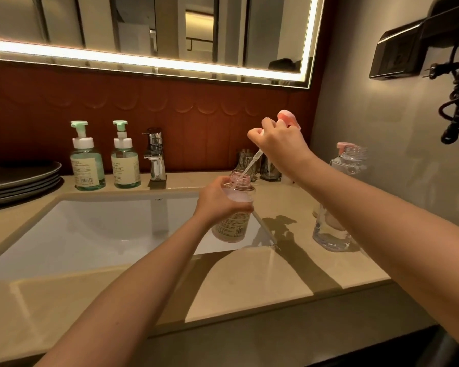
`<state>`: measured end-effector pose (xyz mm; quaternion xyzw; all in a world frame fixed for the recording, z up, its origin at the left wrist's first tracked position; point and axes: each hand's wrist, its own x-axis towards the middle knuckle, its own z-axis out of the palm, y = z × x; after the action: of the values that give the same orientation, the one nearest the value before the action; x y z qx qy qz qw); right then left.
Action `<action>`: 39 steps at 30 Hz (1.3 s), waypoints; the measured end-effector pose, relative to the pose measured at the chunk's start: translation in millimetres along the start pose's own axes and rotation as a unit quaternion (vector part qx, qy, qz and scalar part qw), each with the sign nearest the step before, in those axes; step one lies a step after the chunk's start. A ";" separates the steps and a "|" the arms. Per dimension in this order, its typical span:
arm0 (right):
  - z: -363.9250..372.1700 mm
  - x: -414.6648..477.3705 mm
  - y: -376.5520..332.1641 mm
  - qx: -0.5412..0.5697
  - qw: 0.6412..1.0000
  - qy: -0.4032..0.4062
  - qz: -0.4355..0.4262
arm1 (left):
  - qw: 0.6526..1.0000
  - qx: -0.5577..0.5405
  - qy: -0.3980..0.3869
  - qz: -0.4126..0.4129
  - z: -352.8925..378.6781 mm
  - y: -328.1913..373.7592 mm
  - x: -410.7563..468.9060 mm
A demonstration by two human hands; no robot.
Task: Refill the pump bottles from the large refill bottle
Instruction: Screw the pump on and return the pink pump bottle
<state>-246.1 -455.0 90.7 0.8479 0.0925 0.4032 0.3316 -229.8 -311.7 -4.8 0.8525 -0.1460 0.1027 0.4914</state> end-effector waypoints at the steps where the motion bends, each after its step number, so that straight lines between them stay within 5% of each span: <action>1: -0.4 -1.3 1.1 -0.007 0.999 0.022 -0.028 | 1.000 -0.006 0.000 0.001 1.8 1.9 -0.1; 7: -4.8 -27.6 5.9 0.047 0.985 0.078 -0.150 | 0.999 -0.037 -0.016 0.016 12.0 18.6 -1.9; 16: -1.8 -57.9 23.5 0.164 0.975 0.018 -0.146 | 0.997 -0.061 -0.046 0.019 34.8 29.3 -7.9; 24: 4.8 -77.6 20.9 0.268 0.961 0.030 -0.060 | 0.995 -0.063 -0.062 0.035 51.9 41.4 -11.2; 30: -8.7 -79.5 24.7 0.293 0.955 -0.039 -0.010 | 0.994 -0.081 -0.064 0.030 59.0 45.1 -11.5; 33: -15.2 -80.0 27.9 0.348 0.931 -0.092 0.051 | 0.994 -0.085 -0.062 0.029 61.3 44.8 -12.1; 39: -18.6 -77.4 23.2 0.440 0.886 -0.070 0.127 | 0.993 -0.098 -0.062 0.028 67.1 45.9 -14.7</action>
<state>-313.5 -496.5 65.8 0.9374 0.1282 0.2993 -0.1237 -257.5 -389.6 -5.6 0.8007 -0.2091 0.0490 0.5592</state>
